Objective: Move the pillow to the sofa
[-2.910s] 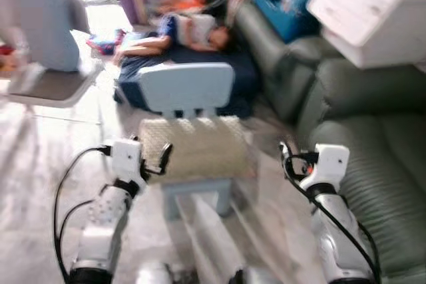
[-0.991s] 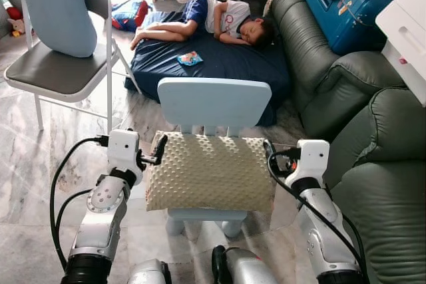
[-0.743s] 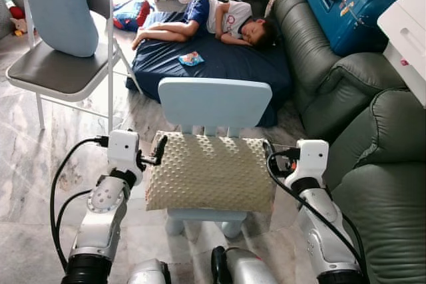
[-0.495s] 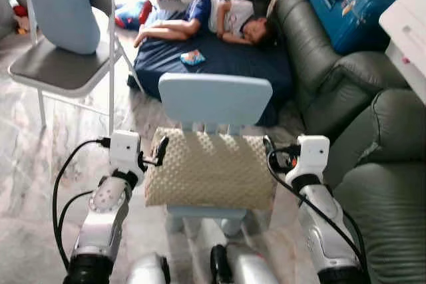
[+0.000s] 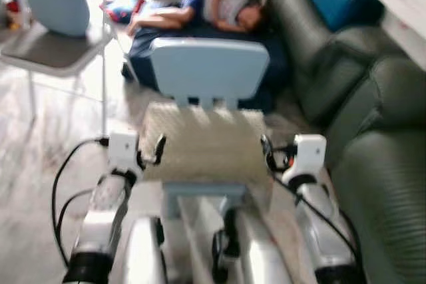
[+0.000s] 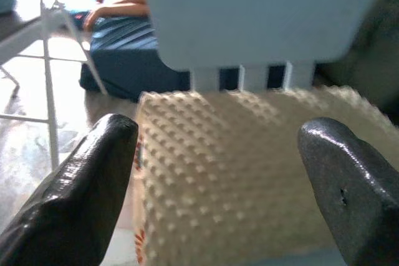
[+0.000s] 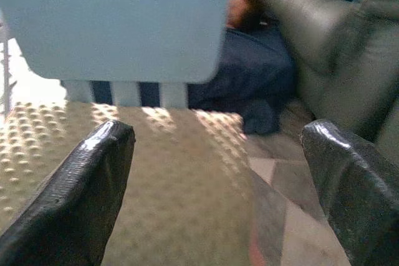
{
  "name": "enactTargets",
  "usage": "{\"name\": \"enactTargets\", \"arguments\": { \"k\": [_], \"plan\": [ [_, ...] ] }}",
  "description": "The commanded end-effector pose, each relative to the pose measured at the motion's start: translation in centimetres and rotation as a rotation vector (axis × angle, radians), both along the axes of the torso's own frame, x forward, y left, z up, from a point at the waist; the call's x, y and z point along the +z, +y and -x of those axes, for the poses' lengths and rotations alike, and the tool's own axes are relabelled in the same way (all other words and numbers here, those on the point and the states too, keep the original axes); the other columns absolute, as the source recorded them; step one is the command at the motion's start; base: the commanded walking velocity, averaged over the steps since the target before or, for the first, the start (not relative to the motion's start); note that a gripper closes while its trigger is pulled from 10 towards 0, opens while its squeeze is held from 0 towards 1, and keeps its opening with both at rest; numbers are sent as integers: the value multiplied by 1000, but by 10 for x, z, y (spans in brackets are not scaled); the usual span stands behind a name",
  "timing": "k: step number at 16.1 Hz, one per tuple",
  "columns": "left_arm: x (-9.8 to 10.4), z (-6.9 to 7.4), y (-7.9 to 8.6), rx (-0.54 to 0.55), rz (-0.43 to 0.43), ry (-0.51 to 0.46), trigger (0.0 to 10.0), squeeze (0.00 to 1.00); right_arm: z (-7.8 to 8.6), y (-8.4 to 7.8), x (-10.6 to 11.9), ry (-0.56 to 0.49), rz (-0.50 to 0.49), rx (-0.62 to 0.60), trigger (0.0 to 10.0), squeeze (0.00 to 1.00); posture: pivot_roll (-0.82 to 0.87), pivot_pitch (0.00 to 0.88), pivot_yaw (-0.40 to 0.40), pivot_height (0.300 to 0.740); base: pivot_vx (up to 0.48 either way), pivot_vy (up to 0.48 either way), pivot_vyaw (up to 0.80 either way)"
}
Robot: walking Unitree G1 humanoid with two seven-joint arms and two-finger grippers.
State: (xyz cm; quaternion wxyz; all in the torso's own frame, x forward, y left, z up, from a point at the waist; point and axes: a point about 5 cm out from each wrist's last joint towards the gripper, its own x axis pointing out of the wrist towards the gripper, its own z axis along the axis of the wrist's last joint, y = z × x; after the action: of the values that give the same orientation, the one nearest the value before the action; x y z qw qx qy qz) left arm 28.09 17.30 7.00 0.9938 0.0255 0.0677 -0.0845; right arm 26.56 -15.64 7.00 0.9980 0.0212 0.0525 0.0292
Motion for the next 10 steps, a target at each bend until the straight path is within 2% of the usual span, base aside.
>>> {"name": "enactTargets", "arguments": {
  "k": [1,8,10],
  "plan": [
    [1,1,0,8,-3,-5,10000,0,-2,-3,2,-6,6,-11,10000,0,-71,139,-45,606,0,0,0],
    [5,-2,5,41,-29,-32,10000,0,-4,-5,1,-7,6,-13,10000,0,-75,144,-43,606,0,0,0],
    [4,-2,5,38,-27,-36,10000,0,-4,-5,1,-7,7,-10,10000,0,-79,145,-43,606,298,0,0]
  ]
}}
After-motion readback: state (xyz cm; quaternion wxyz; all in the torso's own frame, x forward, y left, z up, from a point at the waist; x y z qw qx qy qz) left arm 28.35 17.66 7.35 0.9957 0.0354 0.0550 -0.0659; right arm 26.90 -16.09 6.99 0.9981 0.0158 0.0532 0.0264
